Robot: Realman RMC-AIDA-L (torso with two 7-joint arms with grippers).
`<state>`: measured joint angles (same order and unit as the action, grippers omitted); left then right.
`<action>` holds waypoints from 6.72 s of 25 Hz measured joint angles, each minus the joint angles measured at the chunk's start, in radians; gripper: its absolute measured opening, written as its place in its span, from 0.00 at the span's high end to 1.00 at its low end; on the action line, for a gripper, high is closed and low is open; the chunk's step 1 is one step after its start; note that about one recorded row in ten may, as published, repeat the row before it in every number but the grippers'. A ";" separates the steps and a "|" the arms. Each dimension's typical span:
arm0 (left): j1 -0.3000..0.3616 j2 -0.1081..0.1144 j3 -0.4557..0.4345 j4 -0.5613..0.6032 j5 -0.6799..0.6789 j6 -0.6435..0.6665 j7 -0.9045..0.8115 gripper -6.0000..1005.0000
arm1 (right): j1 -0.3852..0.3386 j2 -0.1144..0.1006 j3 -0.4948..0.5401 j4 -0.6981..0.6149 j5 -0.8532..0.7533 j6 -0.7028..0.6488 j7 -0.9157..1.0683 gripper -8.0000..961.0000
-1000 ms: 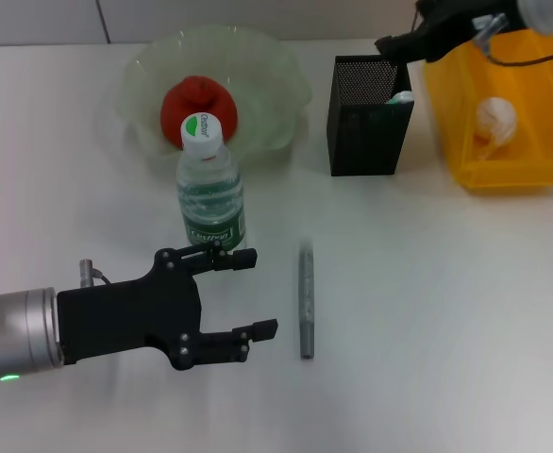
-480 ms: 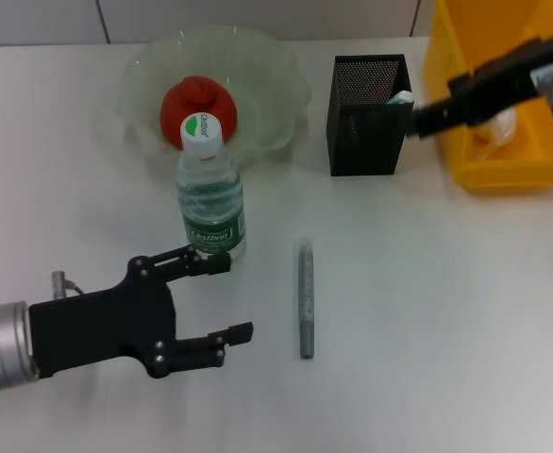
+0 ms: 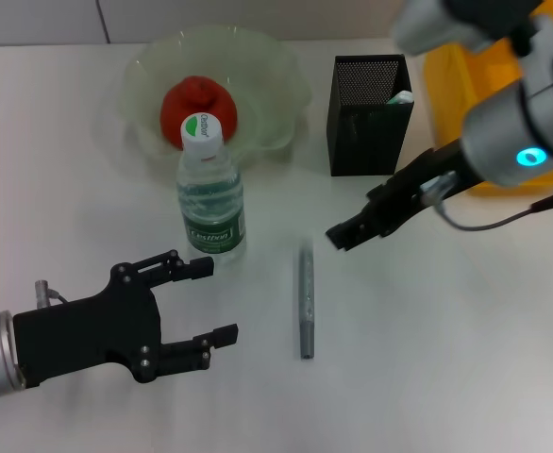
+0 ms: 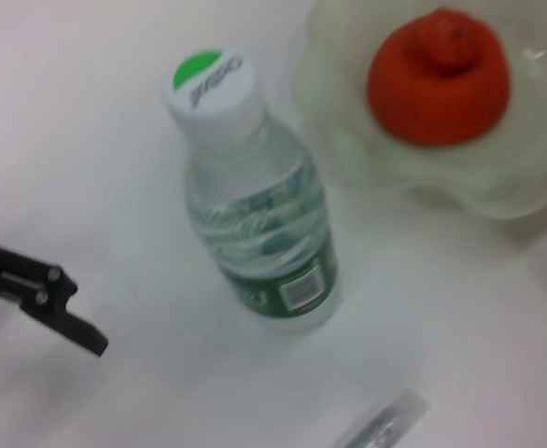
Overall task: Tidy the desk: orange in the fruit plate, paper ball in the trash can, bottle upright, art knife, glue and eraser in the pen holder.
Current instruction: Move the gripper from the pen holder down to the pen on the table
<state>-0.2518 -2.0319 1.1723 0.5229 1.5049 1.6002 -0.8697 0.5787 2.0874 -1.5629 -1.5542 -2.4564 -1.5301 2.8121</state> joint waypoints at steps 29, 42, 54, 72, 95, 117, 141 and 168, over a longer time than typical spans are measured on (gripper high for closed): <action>0.049 0.008 0.000 0.006 0.002 -0.030 0.022 0.22 | 0.113 0.002 -0.188 0.251 0.005 0.157 0.040 0.21; 0.053 0.000 0.008 -0.003 0.002 -0.031 0.031 0.22 | 0.232 0.005 -0.244 0.447 0.011 0.257 0.125 0.21; 0.047 -0.003 0.008 -0.004 0.001 -0.035 0.041 0.22 | 0.289 0.005 -0.280 0.538 0.038 0.303 0.138 0.21; 0.042 -0.011 0.005 -0.008 0.011 -0.042 0.042 0.22 | 0.313 0.005 -0.289 0.583 0.040 0.302 0.142 0.51; 0.025 -0.021 0.009 -0.015 0.026 -0.045 0.043 0.22 | 0.345 0.005 -0.283 0.624 0.060 0.269 0.144 0.76; 0.008 -0.034 0.013 -0.016 0.026 -0.029 0.041 0.22 | 0.146 -0.007 0.013 0.225 -0.043 0.063 0.056 0.98; -0.003 -0.032 0.017 -0.031 0.026 -0.031 0.036 0.22 | 0.282 0.005 -0.230 0.476 -0.024 0.116 0.101 0.55; 0.000 -0.034 0.020 -0.031 0.026 -0.039 0.040 0.22 | 0.335 0.005 -0.308 0.584 0.009 0.165 0.116 0.74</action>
<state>-0.2514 -2.0660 1.1919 0.4924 1.5309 1.5616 -0.8299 0.9134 2.0924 -1.8705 -0.9701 -2.4469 -1.3648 2.9281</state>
